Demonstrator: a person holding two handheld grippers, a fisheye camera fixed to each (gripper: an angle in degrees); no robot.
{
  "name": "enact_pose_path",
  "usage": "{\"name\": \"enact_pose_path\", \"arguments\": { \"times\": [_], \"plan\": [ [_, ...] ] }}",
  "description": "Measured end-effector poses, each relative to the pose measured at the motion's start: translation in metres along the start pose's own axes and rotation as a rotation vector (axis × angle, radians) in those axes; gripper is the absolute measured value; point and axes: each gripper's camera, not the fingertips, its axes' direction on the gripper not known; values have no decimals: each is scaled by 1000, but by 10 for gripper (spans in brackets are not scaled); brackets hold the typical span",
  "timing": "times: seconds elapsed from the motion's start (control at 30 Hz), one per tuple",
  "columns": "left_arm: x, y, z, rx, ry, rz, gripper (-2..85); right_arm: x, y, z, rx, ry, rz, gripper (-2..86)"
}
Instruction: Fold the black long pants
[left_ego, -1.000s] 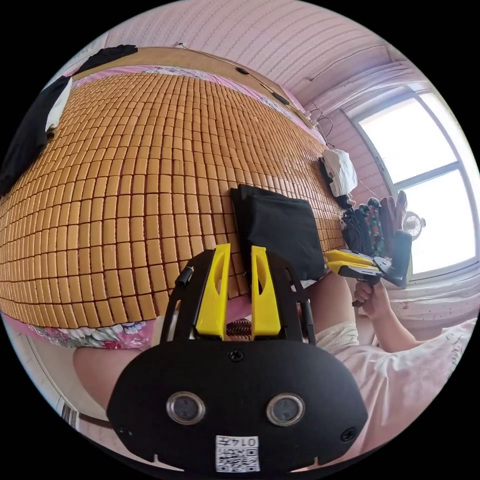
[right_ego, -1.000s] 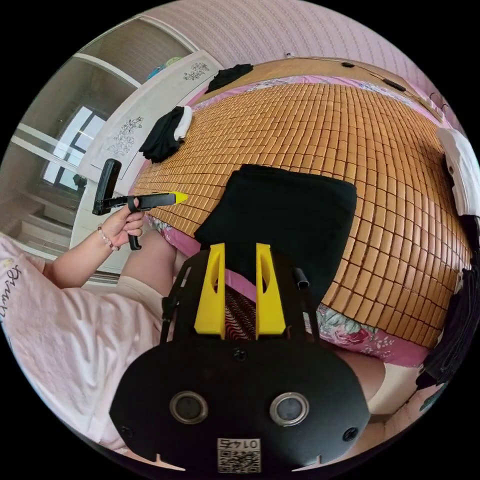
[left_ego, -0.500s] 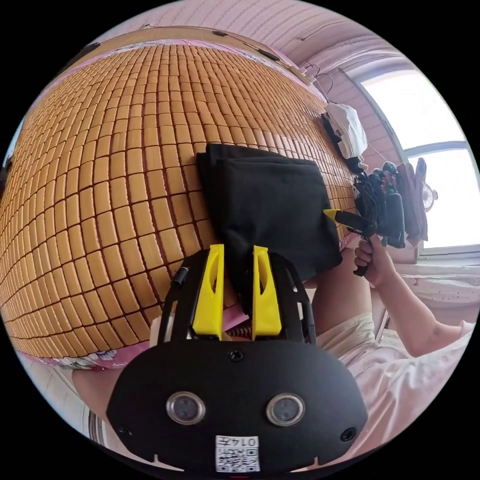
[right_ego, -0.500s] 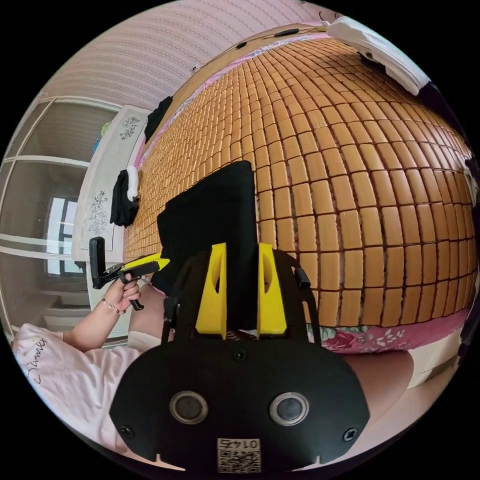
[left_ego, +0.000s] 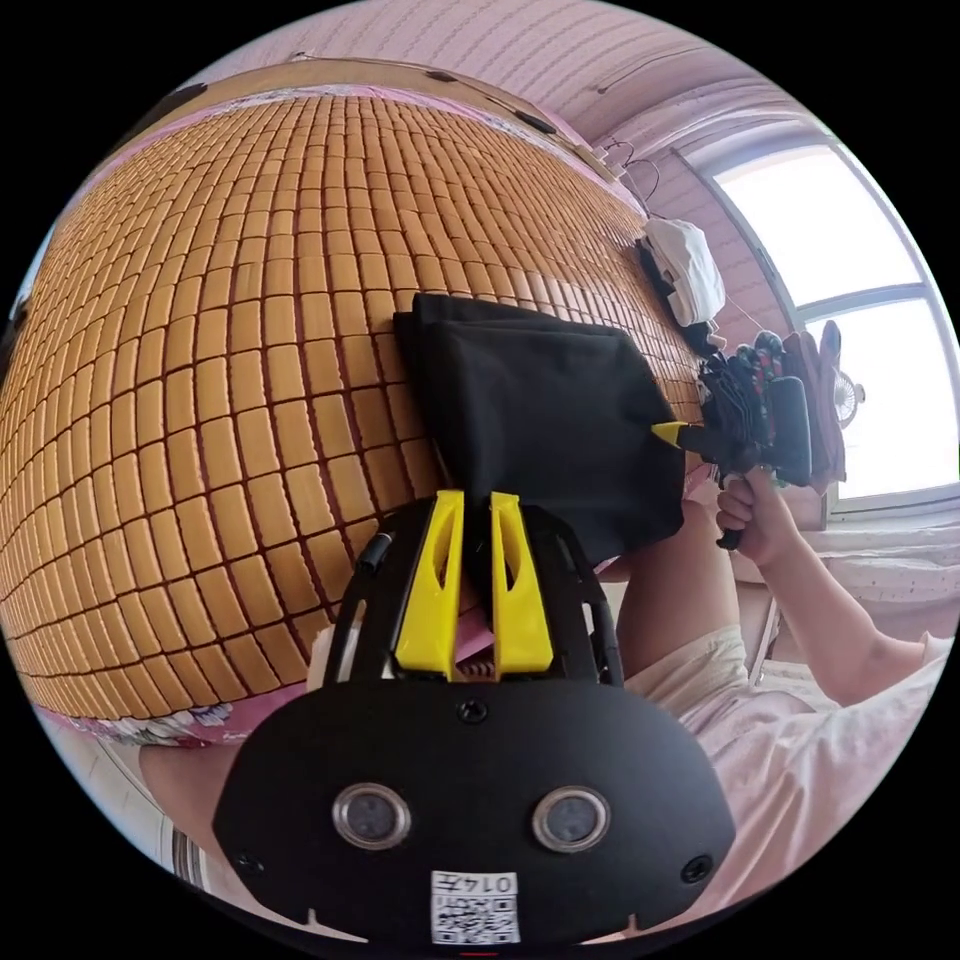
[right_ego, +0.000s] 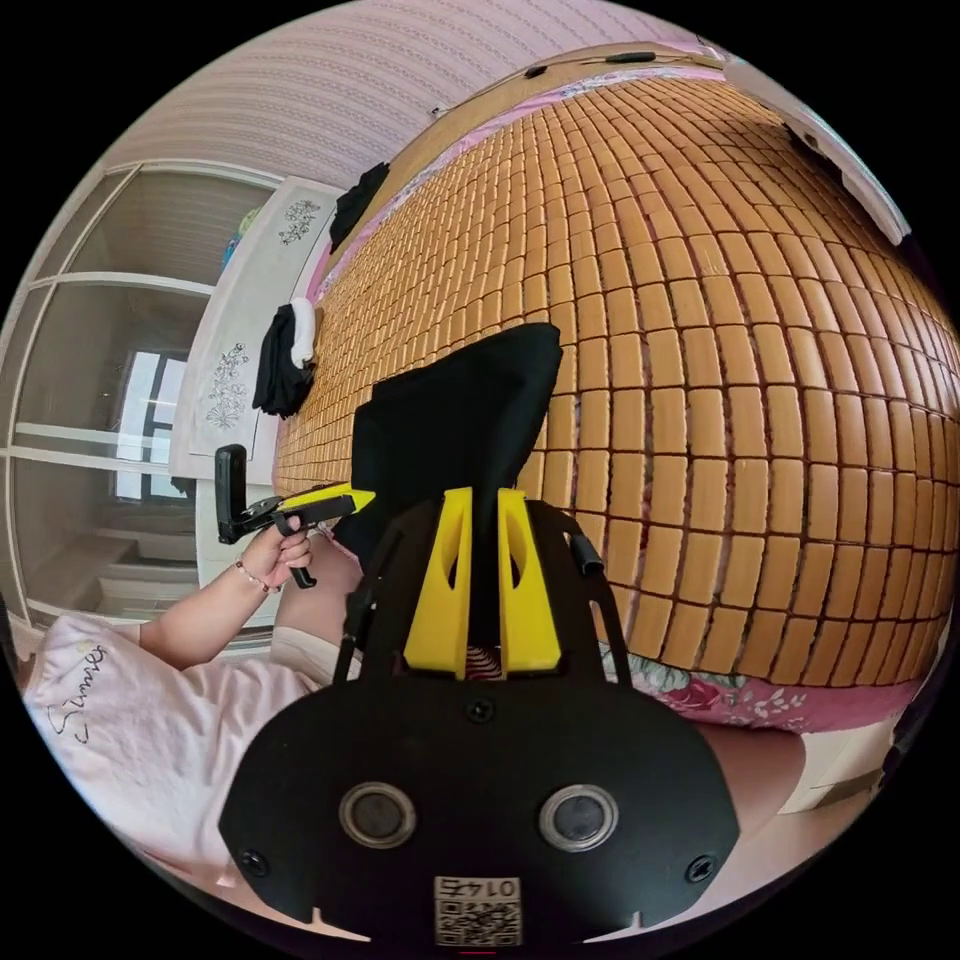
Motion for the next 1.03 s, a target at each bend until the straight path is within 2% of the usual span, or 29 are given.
{"name": "enact_pose_path", "arguments": {
  "times": [0.1,0.27,0.4,0.5,0.57,0.6,0.67,0.73,0.8,0.9,1.03],
  "plan": [
    [0,13,-2,65,-13,15,45,-57,-12,-23,13,37,-183,29],
    [19,12,-3,210,111,44,42,-139,-43,-83,26,193,-420,23],
    [58,-23,-4,329,208,135,43,-156,-68,-150,47,329,-462,27],
    [120,-68,-10,453,273,290,45,-162,-93,-224,95,499,-458,37],
    [173,-112,-7,524,309,336,52,-152,-128,-283,102,657,-352,53],
    [183,-124,-3,526,315,322,58,-147,-138,-296,113,710,-304,61],
    [210,-169,32,453,275,267,74,-121,-170,-330,104,864,-71,86],
    [212,-190,63,324,210,211,79,-110,-178,-337,86,865,36,100],
    [197,-190,78,270,196,155,78,-117,-177,-335,91,851,34,107],
    [164,-159,76,286,203,207,73,-150,-162,-317,93,897,-88,111],
    [87,-76,44,304,166,256,67,-219,-135,-272,53,982,-260,117]
  ]
}}
